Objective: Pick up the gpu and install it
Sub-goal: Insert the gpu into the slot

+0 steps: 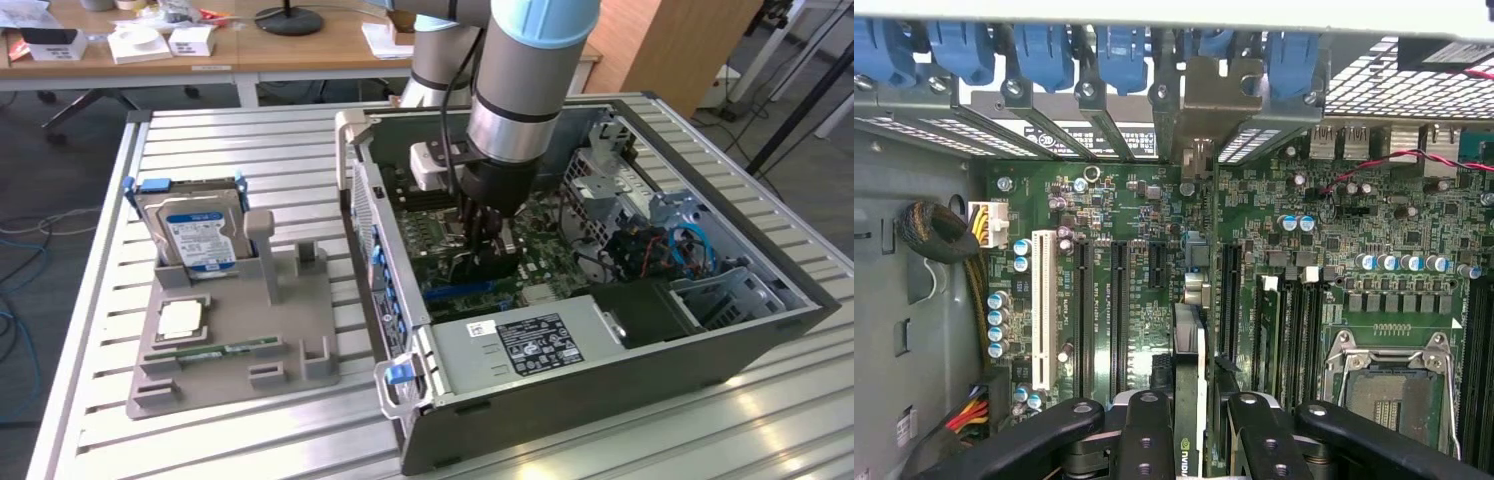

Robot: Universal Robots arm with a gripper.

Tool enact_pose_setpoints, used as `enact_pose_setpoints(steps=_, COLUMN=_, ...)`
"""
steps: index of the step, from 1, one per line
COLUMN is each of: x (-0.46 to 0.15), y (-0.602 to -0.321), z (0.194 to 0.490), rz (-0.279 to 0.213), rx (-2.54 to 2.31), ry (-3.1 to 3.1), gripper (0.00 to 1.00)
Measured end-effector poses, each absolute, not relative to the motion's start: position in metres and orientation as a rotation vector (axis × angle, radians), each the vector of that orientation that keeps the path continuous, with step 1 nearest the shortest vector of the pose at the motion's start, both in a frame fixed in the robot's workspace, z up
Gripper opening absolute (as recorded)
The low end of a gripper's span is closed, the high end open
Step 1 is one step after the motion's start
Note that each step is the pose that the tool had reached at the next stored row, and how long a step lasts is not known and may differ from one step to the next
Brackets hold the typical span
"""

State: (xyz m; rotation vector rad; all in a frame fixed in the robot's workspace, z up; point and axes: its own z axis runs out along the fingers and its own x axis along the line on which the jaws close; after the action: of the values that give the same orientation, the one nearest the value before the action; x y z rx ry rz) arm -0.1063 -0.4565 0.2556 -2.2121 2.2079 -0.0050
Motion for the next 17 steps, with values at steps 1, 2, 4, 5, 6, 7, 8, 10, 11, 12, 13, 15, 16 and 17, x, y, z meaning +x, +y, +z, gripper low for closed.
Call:
enact_pose_setpoints(steps=1, x=-0.1063, y=-0.4565, z=0.2557, rz=-0.005, rx=-2.212, ry=2.208, gripper=0.26)
enact_pose_setpoints(steps=2, x=-0.1063, y=-0.4566, z=0.2556, rz=-0.005, rx=-2.212, ry=2.208, gripper=0.26)
enact_pose_setpoints(steps=4, x=-0.1065, y=-0.4566, z=0.2546, rz=-0.005, rx=-2.212, ry=2.208, gripper=0.26)
enact_pose_setpoints(steps=5, x=-0.1065, y=-0.4566, z=0.2546, rz=-0.005, rx=-2.212, ry=2.208, gripper=0.26)
enact_pose_setpoints(steps=6, x=-0.1066, y=-0.4566, z=0.2546, rz=-0.005, rx=-2.212, ry=2.208, gripper=0.26)
enact_pose_setpoints(steps=7, x=-0.1065, y=-0.4566, z=0.2544, rz=-0.005, rx=-2.212, ry=2.208, gripper=0.26)
enact_pose_setpoints(steps=8, x=-0.1065, y=-0.4566, z=0.2544, rz=-0.005, rx=-2.212, ry=2.208, gripper=0.26)
enact_pose_setpoints(steps=10, x=-0.1066, y=-0.4568, z=0.2543, rz=-0.005, rx=-2.212, ry=2.208, gripper=0.26)
enact_pose_setpoints(steps=11, x=-0.1067, y=-0.4570, z=0.2544, rz=-0.005, rx=-2.212, ry=2.208, gripper=0.26)
enact_pose_setpoints(steps=12, x=-0.1069, y=-0.4572, z=0.2544, rz=-0.005, rx=-2.212, ry=2.208, gripper=0.26)
enact_pose_setpoints(steps=13, x=-0.1070, y=-0.4574, z=0.2544, rz=-0.005, rx=-2.212, ry=2.208, gripper=0.26)
enact_pose_setpoints(steps=15, x=-0.1069, y=-0.4575, z=0.2541, rz=-0.005, rx=-2.212, ry=2.208, gripper=0.26)
enact_pose_setpoints(steps=16, x=-0.1069, y=-0.4575, z=0.2540, rz=-0.005, rx=-2.212, ry=2.208, gripper=0.26)
enact_pose_setpoints(steps=17, x=-0.1069, y=-0.4575, z=0.2540, rz=-0.005, rx=-2.212, ry=2.208, gripper=0.26)
